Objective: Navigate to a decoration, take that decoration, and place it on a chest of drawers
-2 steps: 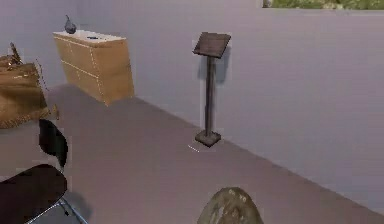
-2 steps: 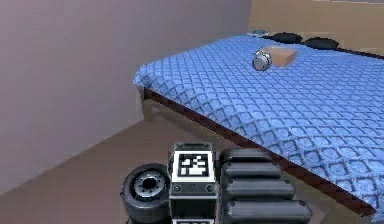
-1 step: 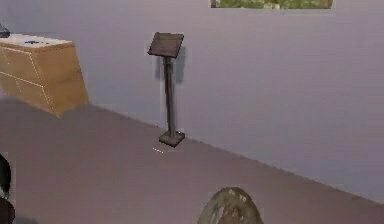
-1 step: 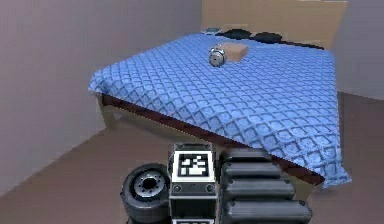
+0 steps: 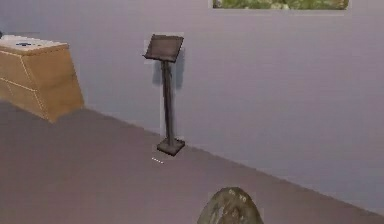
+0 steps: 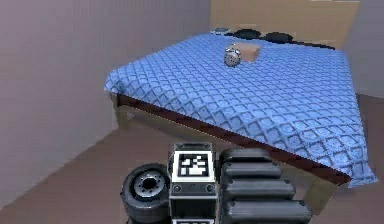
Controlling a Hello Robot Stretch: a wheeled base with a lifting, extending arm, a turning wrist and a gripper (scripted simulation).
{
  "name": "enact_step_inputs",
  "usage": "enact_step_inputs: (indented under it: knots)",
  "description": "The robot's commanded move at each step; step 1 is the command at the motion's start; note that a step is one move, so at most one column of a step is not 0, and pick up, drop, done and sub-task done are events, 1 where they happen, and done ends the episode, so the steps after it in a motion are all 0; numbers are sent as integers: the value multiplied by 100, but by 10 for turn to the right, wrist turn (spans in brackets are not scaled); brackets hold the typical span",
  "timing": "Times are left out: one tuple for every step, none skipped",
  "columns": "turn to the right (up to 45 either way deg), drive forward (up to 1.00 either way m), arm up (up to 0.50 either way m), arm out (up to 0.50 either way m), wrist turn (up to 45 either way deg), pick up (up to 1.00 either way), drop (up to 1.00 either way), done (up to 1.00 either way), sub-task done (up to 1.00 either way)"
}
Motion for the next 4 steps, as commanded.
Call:
enact_step_inputs:
  knots:
    - [-390,0,0,0,0,0,0,0,0]
    - [0,90,0,0,0,0,0,0,0]
    - [-60,0,0,0,0,0,0,0,0]
    - [0,100,0,0,0,0,0,0,0]
